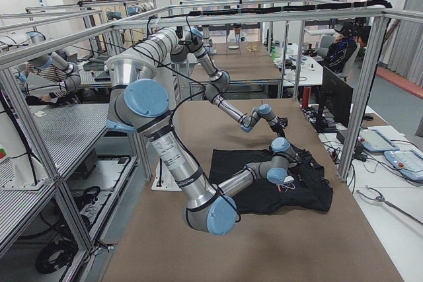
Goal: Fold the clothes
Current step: 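Fold the sleeve nearest the left gripper inward onto the shirt body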
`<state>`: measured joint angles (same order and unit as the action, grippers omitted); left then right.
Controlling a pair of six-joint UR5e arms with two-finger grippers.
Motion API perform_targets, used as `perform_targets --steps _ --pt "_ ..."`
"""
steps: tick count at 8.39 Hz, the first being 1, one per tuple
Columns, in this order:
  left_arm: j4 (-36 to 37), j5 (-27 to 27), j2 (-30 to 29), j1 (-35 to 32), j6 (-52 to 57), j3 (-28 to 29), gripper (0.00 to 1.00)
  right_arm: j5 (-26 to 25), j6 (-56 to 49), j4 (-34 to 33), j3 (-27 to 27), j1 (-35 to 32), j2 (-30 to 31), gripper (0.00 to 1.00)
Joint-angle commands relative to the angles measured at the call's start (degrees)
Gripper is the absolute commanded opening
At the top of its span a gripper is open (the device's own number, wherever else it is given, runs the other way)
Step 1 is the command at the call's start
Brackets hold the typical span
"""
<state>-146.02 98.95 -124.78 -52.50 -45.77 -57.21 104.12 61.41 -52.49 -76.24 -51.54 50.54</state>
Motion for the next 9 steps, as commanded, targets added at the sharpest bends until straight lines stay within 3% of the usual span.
perform_targets --steps 1,3,5,6,7,9 --pt "0.7 0.6 -0.4 -0.1 -0.8 -2.4 0.00 0.6 -2.5 0.1 -0.6 -0.6 1.6 0.94" --pt "7.5 3.6 -1.5 -1.5 -1.3 -6.8 0.00 0.6 -2.4 0.2 -0.8 -0.6 1.9 0.94" --pt "22.6 4.1 -3.1 -1.0 -6.2 -18.3 0.00 0.5 -2.4 0.1 -0.8 -0.6 2.1 0.94" --pt "28.0 3.5 -7.1 0.5 -10.1 -19.5 0.00 0.5 -2.6 0.1 -0.8 -0.6 2.2 0.94" --pt "31.5 0.7 -11.8 4.0 -13.8 -18.2 0.00 0.4 -2.7 0.1 -0.8 -0.6 2.4 0.94" --pt "31.9 -3.9 -23.1 6.4 -16.4 -4.5 0.00 0.3 -3.4 0.1 -0.8 -0.7 2.9 0.94"
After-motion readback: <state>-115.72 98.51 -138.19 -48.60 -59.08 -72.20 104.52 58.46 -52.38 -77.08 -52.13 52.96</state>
